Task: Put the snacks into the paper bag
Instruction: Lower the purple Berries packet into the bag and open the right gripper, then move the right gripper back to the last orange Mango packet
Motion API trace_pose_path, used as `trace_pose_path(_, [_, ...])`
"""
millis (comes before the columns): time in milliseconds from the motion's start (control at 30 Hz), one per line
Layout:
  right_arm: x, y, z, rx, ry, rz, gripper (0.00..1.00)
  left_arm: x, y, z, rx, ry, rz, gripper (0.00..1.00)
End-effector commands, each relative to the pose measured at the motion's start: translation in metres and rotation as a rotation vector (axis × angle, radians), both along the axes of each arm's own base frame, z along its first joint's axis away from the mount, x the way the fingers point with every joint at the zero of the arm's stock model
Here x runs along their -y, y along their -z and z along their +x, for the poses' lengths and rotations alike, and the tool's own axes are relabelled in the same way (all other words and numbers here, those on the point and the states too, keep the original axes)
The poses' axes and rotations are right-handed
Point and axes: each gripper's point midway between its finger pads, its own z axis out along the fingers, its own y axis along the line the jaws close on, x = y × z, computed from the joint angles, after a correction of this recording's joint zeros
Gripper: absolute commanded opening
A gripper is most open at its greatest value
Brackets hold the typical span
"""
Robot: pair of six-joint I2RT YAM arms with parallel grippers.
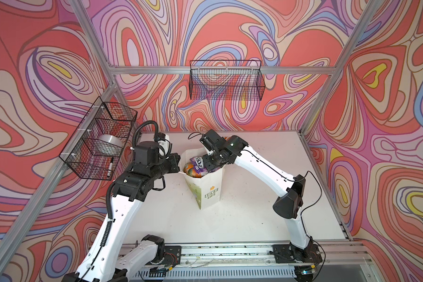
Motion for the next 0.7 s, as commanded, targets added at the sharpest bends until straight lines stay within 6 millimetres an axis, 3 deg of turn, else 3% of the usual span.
trace_pose_path(0, [0.007, 0.032, -0.001, -0.088, 0.037, -0.024, 0.46, 0.001, -0.024, 0.002, 0.083, 0.006, -0.033, 0.00])
trace_pose_path(133, [0.009, 0.051, -0.004, -0.147, 0.080, -0.017, 0.60, 0.000, -0.025, 0.001, 0.093, 0.002, -0.033, 0.00])
trace_pose_path(333, [0.006, 0.039, -0.002, -0.159, 0.117, 0.047, 0.72, -0.007, -0.027, 0.001, 0.105, -0.027, -0.007, 0.00])
trace_pose_path(500, [-0.007, -0.008, 0.000, -0.093, 0.071, 0.156, 0.75, -0.006, -0.023, 0.004, 0.091, -0.026, -0.009, 0.00])
trace_pose_path(600, [-0.021, -0.052, -0.006, -0.027, -0.005, 0.273, 0.80, 0.000, -0.023, 0.003, 0.082, 0.000, -0.029, 0.00])
trace_pose_path(667, [-0.025, -0.091, -0.009, 0.036, -0.050, 0.366, 0.93, -0.001, -0.021, 0.004, 0.080, -0.006, -0.025, 0.00])
